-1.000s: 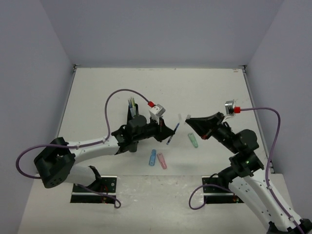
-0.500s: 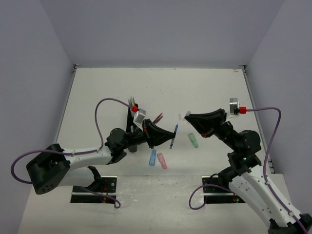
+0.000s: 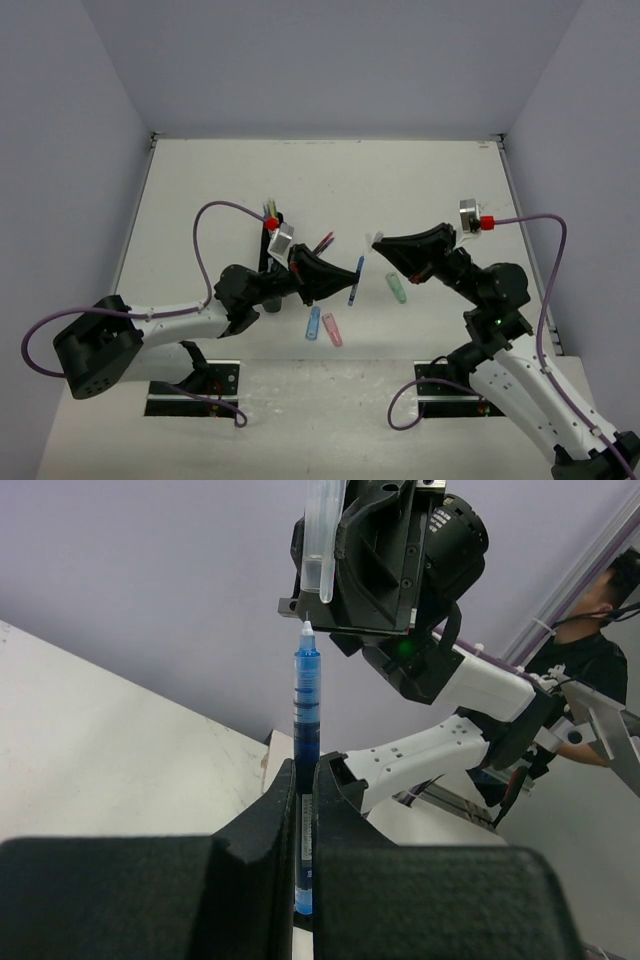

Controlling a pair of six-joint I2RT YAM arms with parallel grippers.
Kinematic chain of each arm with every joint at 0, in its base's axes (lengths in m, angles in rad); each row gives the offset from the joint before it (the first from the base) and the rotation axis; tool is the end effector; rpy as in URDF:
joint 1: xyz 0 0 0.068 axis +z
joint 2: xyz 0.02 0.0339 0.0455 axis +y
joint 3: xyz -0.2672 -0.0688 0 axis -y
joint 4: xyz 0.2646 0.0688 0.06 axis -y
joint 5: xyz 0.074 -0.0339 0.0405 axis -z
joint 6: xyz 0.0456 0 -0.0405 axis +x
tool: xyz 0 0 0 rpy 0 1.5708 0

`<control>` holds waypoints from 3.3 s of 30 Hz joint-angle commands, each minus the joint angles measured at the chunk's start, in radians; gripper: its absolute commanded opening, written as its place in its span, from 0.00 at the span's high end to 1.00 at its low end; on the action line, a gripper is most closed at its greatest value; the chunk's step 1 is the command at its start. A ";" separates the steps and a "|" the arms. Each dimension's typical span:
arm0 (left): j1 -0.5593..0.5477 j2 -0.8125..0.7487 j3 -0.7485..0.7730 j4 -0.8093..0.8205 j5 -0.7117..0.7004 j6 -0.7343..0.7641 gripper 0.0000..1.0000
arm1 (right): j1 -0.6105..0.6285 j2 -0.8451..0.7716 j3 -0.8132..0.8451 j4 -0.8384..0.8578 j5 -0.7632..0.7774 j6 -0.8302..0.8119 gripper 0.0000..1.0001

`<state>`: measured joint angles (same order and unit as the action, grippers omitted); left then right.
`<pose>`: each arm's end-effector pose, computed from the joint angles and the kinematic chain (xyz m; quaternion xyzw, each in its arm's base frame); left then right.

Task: Sort the stationery into containers
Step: Close the pen cap on the pen.

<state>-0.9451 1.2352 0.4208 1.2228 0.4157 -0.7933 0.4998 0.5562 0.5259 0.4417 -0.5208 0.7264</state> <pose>0.1394 -0.2243 0.2605 0.2127 0.5226 -0.6978 0.4413 0.1326 0.0982 0.3519 -0.1542 0.5503 0.5805 0.5800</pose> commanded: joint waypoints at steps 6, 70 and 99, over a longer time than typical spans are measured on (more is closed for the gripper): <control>-0.006 0.024 0.064 0.050 0.041 0.001 1.00 | 0.024 0.046 0.040 0.028 -0.042 0.000 1.00; -0.006 0.047 0.070 0.009 0.063 0.016 1.00 | 0.025 0.025 0.173 -0.222 -0.029 -0.137 1.00; -0.006 0.036 0.092 0.034 0.070 0.008 1.00 | 0.024 -0.004 0.083 -0.219 -0.022 -0.139 1.00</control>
<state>-0.9455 1.2911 0.4686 1.2093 0.4938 -0.7933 0.5216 0.5685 0.6236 0.1958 -0.5570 0.5911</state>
